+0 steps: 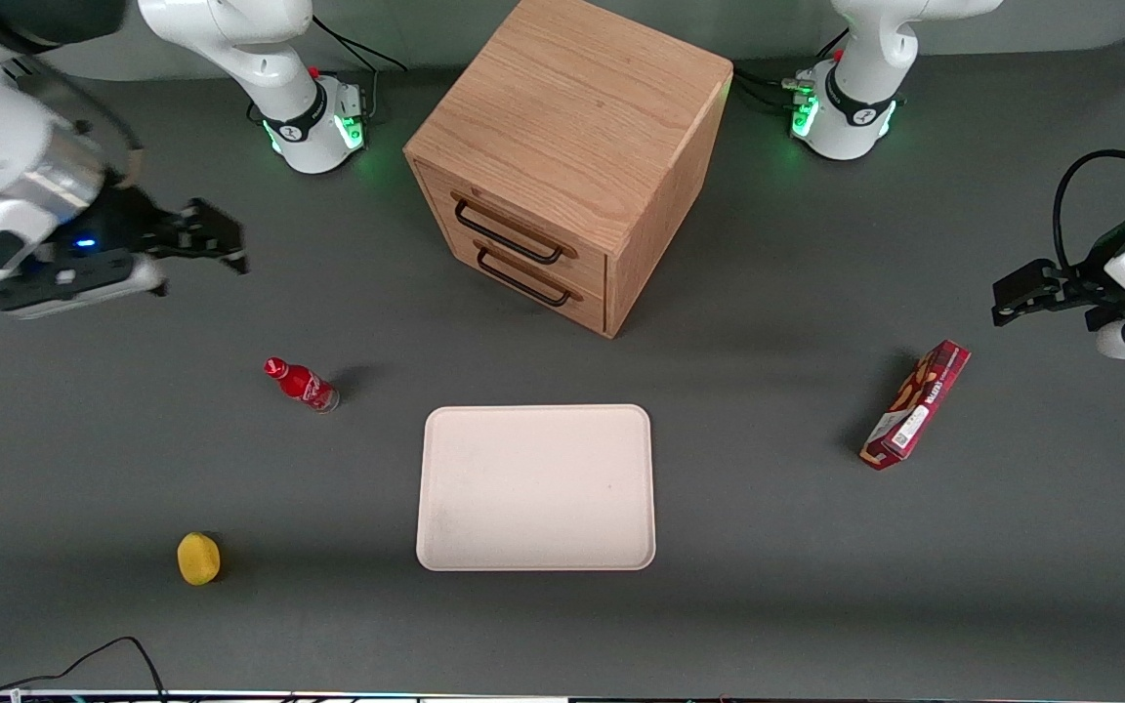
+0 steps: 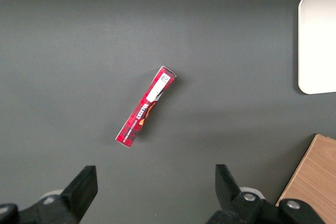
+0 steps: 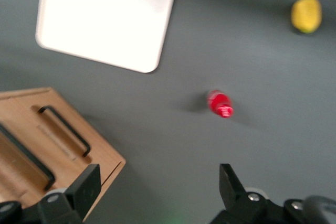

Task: Open upper drawer
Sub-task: 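Move the right gripper toward the upper drawer's black handle, then hook the right gripper onto the upper drawer's black bar handle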

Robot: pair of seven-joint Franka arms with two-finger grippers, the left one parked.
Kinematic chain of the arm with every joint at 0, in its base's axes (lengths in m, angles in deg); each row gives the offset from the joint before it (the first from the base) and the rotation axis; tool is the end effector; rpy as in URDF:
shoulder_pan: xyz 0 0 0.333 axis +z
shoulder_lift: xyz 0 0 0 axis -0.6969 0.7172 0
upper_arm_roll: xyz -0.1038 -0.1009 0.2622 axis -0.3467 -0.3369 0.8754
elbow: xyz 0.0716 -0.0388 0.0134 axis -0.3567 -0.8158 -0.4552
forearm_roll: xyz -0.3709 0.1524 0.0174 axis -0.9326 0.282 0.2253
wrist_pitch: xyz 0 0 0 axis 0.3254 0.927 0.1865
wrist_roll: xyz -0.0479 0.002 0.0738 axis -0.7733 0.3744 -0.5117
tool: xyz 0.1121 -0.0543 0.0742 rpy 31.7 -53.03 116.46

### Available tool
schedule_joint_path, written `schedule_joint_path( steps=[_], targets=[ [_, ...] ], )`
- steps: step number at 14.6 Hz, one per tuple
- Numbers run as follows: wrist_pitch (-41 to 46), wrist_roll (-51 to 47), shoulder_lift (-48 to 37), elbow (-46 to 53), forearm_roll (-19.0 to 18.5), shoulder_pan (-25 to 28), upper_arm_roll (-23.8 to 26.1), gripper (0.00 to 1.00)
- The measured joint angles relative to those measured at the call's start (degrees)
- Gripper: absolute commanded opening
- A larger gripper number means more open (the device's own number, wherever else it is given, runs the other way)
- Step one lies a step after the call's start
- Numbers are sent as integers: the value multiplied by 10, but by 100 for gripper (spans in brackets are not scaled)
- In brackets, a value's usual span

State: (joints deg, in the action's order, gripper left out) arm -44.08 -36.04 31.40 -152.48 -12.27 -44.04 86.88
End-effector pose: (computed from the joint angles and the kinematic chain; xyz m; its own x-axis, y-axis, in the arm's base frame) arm 0.5459 0.1725 0.5646 0.9662 0.2565 -0.0261 0.2533 -0.9631 -0.0908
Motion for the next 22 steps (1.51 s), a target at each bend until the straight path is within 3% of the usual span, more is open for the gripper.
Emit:
schedule_joint_path(
  steps=[4,7,9,15,19,22],
  targets=[
    [1,-2,34,0,4,9,74,100],
    [12,-2,65,0,38,9,104,100],
    [12,7,78,1,55,10,111,100],
    [13,137,103,3,57,16,114,100],
    [11,153,145,10,58,30,115,100],
    [11,153,177,27,58,69,116,100]
  ],
)
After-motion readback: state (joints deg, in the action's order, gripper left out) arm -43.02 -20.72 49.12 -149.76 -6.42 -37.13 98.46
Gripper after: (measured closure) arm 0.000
